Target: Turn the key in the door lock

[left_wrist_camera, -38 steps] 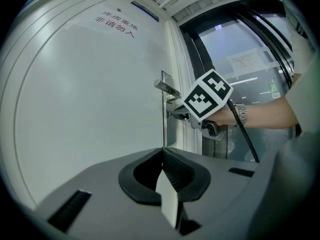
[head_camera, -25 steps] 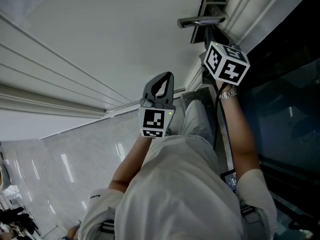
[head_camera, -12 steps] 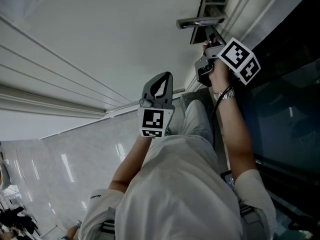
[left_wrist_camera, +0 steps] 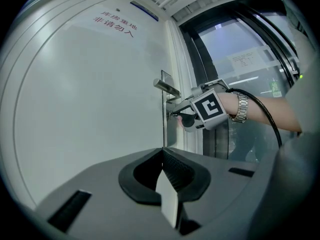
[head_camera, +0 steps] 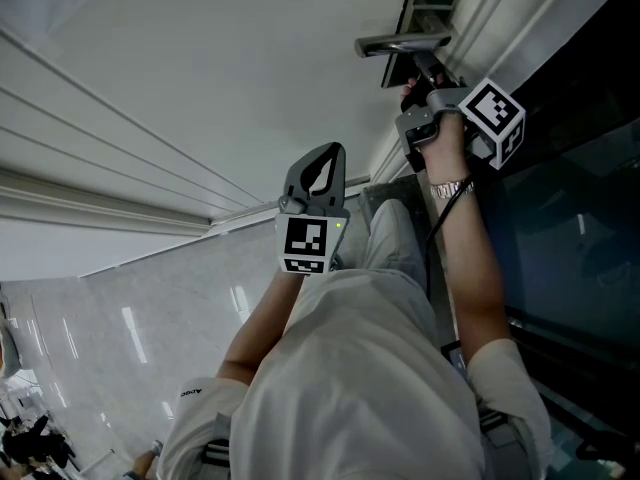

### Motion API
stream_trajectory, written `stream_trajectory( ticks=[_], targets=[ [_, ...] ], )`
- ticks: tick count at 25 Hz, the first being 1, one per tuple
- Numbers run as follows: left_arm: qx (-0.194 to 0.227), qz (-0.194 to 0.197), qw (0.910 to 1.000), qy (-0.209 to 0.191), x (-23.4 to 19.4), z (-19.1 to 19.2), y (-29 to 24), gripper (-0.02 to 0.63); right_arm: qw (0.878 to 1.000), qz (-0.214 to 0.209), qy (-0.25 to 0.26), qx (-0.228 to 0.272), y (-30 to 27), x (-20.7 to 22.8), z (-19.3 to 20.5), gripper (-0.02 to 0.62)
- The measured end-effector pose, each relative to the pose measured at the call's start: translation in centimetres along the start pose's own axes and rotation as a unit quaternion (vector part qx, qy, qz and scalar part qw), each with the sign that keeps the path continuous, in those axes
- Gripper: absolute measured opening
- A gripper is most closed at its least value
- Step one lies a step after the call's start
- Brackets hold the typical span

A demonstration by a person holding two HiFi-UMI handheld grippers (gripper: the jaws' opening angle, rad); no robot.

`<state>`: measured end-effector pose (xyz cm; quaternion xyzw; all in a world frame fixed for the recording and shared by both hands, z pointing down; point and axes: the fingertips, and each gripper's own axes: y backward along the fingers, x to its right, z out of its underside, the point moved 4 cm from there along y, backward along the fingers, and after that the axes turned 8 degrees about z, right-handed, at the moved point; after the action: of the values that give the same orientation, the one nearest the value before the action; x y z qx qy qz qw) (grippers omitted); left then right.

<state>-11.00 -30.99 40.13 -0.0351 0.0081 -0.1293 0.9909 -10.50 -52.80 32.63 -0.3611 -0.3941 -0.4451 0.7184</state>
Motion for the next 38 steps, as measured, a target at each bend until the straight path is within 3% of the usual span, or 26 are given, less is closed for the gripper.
stream_trajectory(
  ticks=[4,9,20,26,32,38],
  targets=[
    [0.0,-0.003,1.0,0.0,-0.3,0.1,0.0,0.009,0.998,0.003,0.056,0.011,-0.2,0.3,-0.1,0.025],
    [-0.003,-0.007,1.0,0.002,-0.7,0.3,0.2,0.009,0.996,0.007,0.086,0.019,-0.2,1.1,-0.2,0.121],
    [-0.01,-0.011,0.9999,0.003,-0.7,0.9,0.6,0.009,0.984,0.003,0.178,-0.01,1.4,1.6,2.9,0.123],
    [-0.018,-0.016,0.9996,0.013,-0.5,1.8,0.9,0.009,0.958,0.021,0.282,0.043,3.8,2.0,4.5,0.123],
    [-0.023,-0.026,0.9991,0.026,-0.6,3.1,1.0,0.009,0.932,0.004,0.36,0.033,5.3,3.0,8.1,0.116],
    [-0.039,-0.05,0.9972,0.04,-1.3,4.5,2.8,0.009,0.918,0.001,0.396,0.006,6.5,5.0,12.6,0.025]
  ],
)
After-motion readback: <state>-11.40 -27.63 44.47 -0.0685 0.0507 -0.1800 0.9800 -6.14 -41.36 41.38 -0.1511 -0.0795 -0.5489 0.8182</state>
